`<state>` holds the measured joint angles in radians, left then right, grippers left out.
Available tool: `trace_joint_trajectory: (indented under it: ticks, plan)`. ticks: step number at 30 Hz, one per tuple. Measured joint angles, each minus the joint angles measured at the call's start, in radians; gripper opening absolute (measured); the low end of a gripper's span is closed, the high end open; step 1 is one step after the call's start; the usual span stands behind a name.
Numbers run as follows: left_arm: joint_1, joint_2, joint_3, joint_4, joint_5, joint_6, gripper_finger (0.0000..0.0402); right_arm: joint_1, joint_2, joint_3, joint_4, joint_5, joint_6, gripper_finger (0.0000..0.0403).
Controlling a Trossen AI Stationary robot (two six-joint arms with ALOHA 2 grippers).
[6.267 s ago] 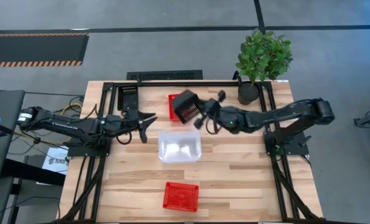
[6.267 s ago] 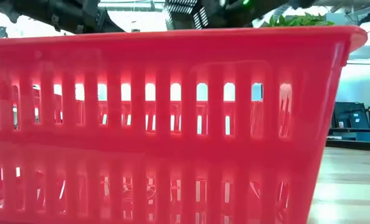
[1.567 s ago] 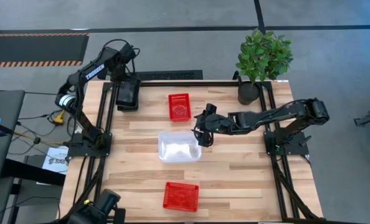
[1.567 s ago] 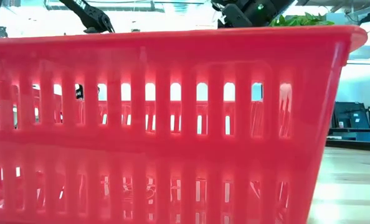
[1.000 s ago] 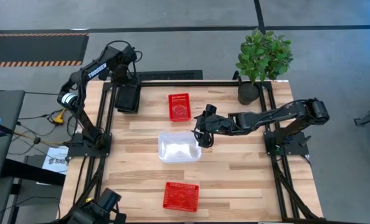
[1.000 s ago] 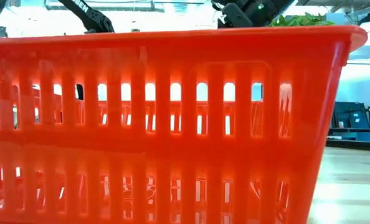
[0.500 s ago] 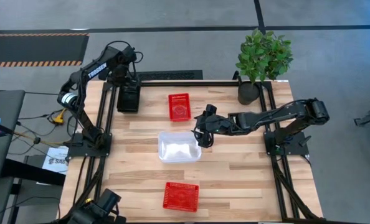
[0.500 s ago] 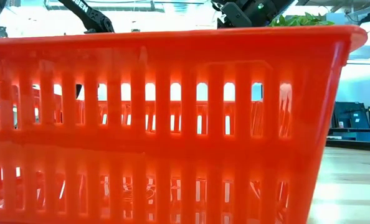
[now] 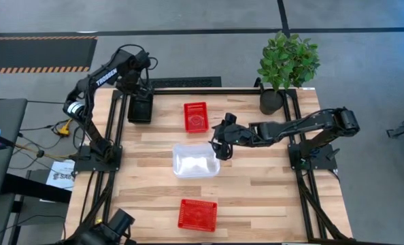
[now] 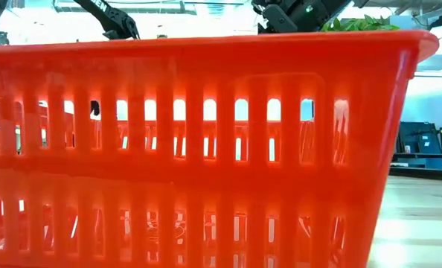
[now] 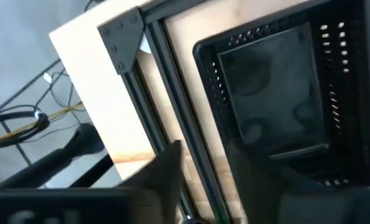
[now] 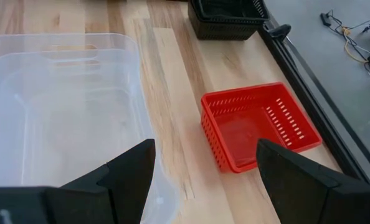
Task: Stack baskets by color
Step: Stack the bottom black bin on top of the top black bins
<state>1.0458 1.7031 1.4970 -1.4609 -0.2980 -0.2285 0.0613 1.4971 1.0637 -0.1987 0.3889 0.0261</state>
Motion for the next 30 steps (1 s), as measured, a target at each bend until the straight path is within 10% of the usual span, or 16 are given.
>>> trace_joint_trajectory:
  ticks: [5, 15, 30]
  plan:
    - [-0.012, 0.0, -0.054, 0.043, -0.051, -0.028, 0.0014, 0.001, 0.0, 0.0, 0.001, 0.0, 0.0, 0.0302]
    - [-0.059, 0.0, -0.208, 0.169, -0.207, -0.066, 0.0, 0.01, 0.0, 0.0, 0.001, 0.0, 0.001, 0.0302]
    - [-0.072, 0.0, -0.312, 0.264, -0.177, -0.052, 0.0, 0.01, 0.0, 0.0, 0.002, -0.002, 0.027, 0.0301]
